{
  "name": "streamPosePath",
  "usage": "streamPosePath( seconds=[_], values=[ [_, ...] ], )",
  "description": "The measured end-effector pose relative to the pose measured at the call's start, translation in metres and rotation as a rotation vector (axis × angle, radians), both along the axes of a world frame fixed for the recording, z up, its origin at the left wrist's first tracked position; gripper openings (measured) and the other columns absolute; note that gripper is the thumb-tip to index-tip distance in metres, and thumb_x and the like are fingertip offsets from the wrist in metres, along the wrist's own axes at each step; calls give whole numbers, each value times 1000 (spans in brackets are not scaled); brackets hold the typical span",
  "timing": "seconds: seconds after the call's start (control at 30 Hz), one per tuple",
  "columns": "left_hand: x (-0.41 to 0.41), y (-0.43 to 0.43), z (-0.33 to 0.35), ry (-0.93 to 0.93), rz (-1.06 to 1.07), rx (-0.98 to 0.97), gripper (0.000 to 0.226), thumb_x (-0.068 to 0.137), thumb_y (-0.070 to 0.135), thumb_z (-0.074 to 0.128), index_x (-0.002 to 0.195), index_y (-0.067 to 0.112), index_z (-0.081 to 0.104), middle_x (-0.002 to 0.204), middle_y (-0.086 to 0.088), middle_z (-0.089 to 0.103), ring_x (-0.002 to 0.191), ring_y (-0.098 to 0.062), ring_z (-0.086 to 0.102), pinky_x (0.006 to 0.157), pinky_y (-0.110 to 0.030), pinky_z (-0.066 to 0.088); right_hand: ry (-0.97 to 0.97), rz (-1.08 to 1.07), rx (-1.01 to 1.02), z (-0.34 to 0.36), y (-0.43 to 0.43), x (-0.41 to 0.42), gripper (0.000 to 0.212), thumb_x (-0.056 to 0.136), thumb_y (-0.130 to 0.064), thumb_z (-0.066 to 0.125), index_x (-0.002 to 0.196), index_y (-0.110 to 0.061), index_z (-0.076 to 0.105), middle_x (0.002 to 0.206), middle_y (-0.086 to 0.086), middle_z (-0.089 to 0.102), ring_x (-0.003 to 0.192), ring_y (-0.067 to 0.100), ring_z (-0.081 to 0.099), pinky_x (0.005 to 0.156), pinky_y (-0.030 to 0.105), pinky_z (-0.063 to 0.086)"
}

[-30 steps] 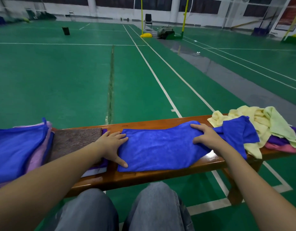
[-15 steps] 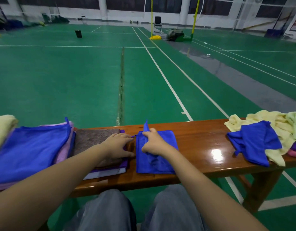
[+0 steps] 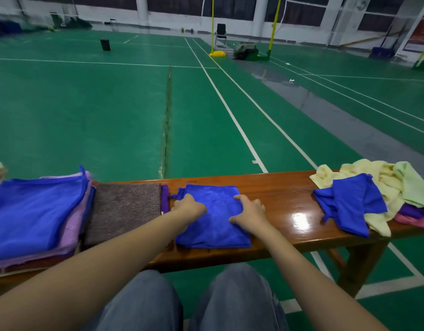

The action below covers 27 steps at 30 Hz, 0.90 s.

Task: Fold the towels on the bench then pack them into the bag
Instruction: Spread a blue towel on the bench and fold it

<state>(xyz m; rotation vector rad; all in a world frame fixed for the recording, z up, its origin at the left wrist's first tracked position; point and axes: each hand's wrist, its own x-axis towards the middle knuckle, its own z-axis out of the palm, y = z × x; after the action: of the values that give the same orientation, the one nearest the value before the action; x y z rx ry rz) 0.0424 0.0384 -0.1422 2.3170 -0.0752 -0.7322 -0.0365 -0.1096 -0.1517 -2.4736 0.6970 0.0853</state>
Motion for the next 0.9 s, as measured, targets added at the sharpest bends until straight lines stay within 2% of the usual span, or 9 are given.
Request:
streamPosePath(
  seconds=[0.07, 0.17, 0.33, 0.5, 0.57, 0.63, 0.7, 0.77, 0.9],
  values=[
    [-4, -6, 2, -39, 20, 109, 67, 91, 32, 55, 146, 13, 21, 148, -19, 18, 129, -36, 32, 104, -41, 37, -62, 3, 62, -5, -2, -5, 73, 82, -17, 65, 143, -31, 28, 127, 14, 37, 117, 33, 42, 97, 32, 38],
    [-10, -10, 7, -87, -3, 280, 68, 92, 35, 54, 146, 17, 17, 149, -21, 15, 134, -37, 22, 106, -44, 28, -133, 14, 125, -11, -3, -9, 67, 85, -12, 64, 140, -33, 31, 123, 10, 36, 107, 26, 48, 88, 27, 42],
    [-10, -12, 2, -103, 49, 292, 81, 85, 39, 64, 146, 16, 17, 145, -23, 20, 133, -37, 23, 106, -43, 30, -142, 28, 143, -14, -5, -9, 66, 86, -11, 63, 140, -33, 31, 126, 10, 35, 111, 25, 46, 89, 26, 41],
    [-6, -9, 0, -91, 144, 207, 81, 84, 32, 67, 145, 16, 16, 144, -22, 24, 130, -39, 29, 101, -42, 35, -114, 32, 208, -15, -11, -9, 70, 85, -10, 65, 141, -35, 31, 127, 9, 33, 113, 26, 45, 92, 27, 39],
    [0, -7, -6, -56, 167, 79, 79, 84, 27, 68, 144, 16, 19, 138, -17, 37, 123, -37, 39, 99, -41, 40, -102, 33, 245, -15, -14, -7, 71, 83, -9, 66, 140, -37, 33, 128, 10, 33, 114, 27, 45, 97, 29, 40],
    [2, -5, -7, -19, 168, -79, 80, 85, 18, 66, 147, 19, 16, 110, -8, 51, 103, -29, 52, 94, -42, 47, -90, 48, 240, -17, -15, -5, 70, 84, -8, 64, 139, -39, 34, 128, 10, 33, 114, 28, 45, 99, 32, 40],
    [2, -3, -3, -15, 116, -124, 79, 88, 13, 60, 149, 23, 10, 82, -1, 44, 76, -19, 49, 75, -36, 46, -69, 68, 196, -20, -14, -3, 66, 86, -7, 59, 138, -40, 36, 128, 9, 34, 116, 30, 43, 100, 32, 39],
    [0, -1, 1, -7, 32, -130, 76, 90, 13, 56, 149, 27, 10, 79, -4, 45, 66, -16, 42, 60, -31, 37, -58, 73, 173, -22, -14, -2, 60, 87, -7, 56, 136, -38, 40, 129, 9, 34, 118, 30, 42, 101, 31, 37],
    [-4, 1, 3, 0, -70, -215, 67, 90, 4, 49, 146, 30, 24, 86, -2, 47, 63, -15, 42, 55, -26, 36, -77, 43, 256, -25, -17, 1, 52, 85, -5, 61, 130, -28, 52, 135, 10, 33, 120, 29, 45, 102, 30, 39]
  ],
)
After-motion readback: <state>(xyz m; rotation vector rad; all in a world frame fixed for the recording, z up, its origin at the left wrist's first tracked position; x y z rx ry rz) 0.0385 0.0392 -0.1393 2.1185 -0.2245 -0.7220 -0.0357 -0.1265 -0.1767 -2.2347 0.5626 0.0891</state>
